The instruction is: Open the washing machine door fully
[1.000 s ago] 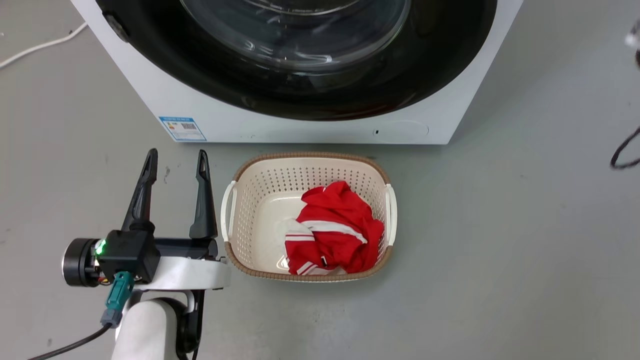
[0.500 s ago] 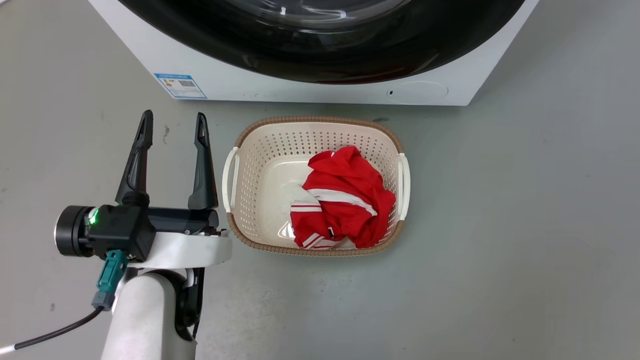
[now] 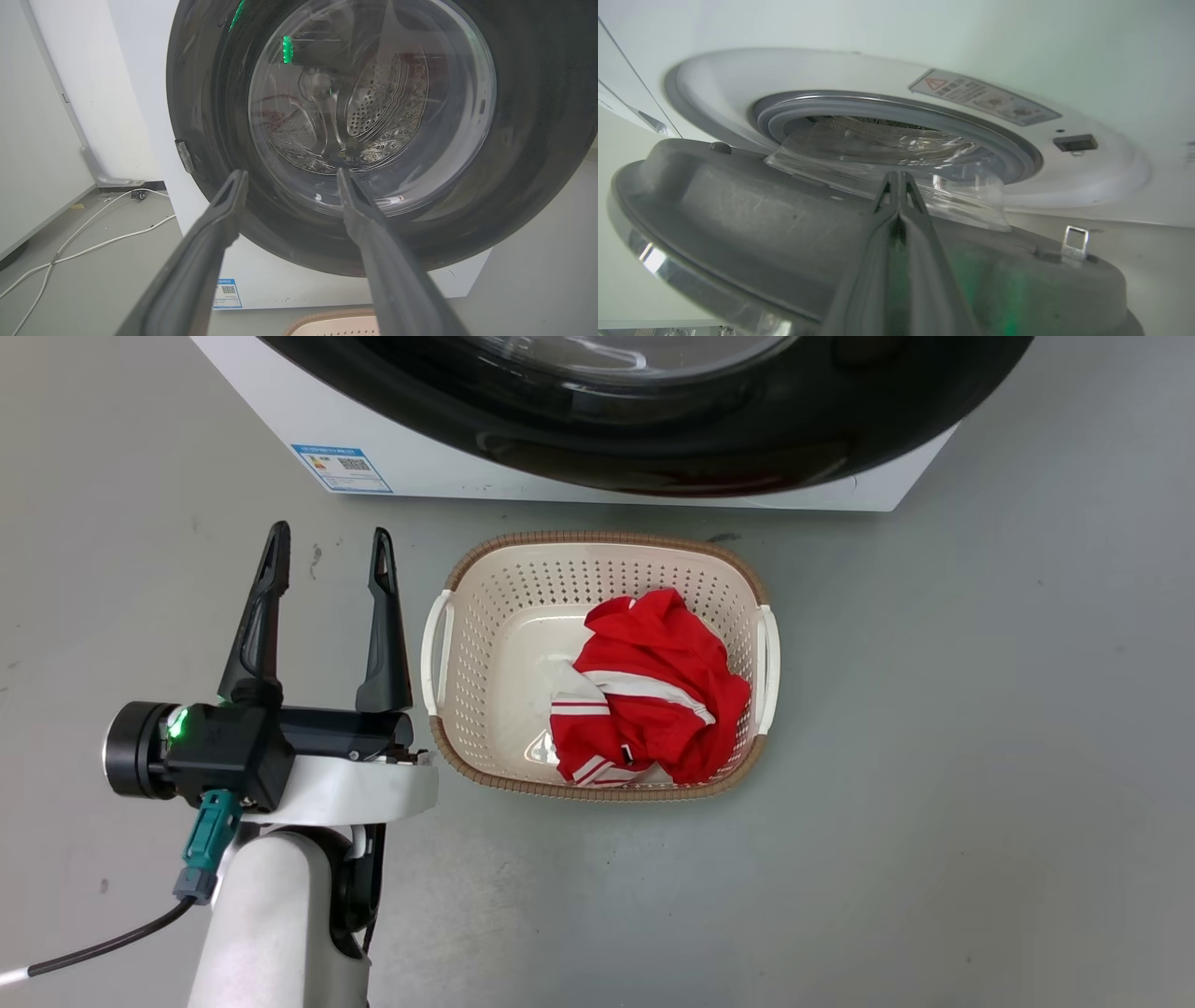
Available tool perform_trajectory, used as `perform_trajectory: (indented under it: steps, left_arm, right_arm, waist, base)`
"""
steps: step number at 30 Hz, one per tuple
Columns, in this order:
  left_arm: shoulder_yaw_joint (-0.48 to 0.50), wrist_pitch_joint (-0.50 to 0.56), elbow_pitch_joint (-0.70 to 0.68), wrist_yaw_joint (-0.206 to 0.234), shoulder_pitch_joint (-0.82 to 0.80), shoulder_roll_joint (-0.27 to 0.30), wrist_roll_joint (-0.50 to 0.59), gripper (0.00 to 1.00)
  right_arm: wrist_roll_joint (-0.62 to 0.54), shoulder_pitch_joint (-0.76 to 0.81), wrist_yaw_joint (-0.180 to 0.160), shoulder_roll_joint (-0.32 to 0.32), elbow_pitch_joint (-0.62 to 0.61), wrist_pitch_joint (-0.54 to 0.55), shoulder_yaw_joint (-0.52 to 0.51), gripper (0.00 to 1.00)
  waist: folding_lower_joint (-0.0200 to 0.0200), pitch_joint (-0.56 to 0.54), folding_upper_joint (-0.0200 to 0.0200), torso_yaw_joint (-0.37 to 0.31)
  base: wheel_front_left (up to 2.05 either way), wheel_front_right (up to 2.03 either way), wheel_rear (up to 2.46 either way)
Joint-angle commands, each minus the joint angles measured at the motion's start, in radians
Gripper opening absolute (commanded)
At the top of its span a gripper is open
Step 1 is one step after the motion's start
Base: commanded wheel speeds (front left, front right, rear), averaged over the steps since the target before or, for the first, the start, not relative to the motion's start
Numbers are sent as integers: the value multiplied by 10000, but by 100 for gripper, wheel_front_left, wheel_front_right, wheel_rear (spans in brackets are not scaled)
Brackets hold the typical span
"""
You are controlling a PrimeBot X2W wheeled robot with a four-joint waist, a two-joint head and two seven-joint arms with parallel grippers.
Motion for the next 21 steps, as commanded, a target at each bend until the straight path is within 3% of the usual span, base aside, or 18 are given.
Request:
perform_trajectory:
  steps: [1,5,21]
  left_arm:
    - [-28,-26,45,7,-111,-13,52,100]
    - [-52,-26,193,51,168,-14,58,100]
    - [-54,-26,645,-61,1220,-13,231,100]
  right_arm:
    - [169,238,3,132,-56,270,-14,0]
    - [613,1025,3,231,-433,1466,-145,0]
    - [1873,4720,3,1218,-2851,3782,144,0]
  waist:
    - [-1,-79,0,-11]
    - [-1,-590,0,-141]
    - [-1,-2540,0,-496]
  base:
    - [0,0,0]
    - [0,0,0]
    - [0,0,0]
